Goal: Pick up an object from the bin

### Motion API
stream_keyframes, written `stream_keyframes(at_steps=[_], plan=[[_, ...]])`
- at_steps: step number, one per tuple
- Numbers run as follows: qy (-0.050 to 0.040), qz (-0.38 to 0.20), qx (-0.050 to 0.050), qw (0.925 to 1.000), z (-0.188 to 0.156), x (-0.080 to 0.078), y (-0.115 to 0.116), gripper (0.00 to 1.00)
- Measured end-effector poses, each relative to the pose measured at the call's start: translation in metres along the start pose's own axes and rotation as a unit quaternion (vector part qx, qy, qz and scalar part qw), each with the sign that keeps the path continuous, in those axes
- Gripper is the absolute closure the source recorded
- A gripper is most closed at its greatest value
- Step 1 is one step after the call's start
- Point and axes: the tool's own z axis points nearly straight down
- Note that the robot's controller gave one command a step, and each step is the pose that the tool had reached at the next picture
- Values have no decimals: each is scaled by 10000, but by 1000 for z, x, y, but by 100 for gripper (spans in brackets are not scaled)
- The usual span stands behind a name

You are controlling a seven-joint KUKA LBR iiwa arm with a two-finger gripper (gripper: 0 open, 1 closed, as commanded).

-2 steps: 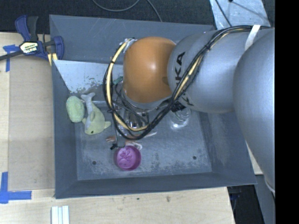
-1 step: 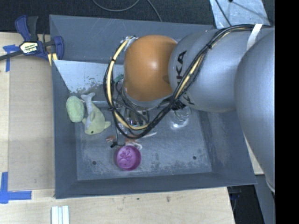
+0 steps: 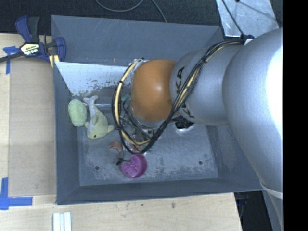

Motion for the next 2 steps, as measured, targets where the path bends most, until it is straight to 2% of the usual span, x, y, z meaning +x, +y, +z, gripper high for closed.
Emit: stream_keyframes(at_steps=[1, 2], plan=[[49, 255, 21, 9997, 19, 5, -11, 0], [27, 536, 19, 9986, -12, 16, -25, 0]])
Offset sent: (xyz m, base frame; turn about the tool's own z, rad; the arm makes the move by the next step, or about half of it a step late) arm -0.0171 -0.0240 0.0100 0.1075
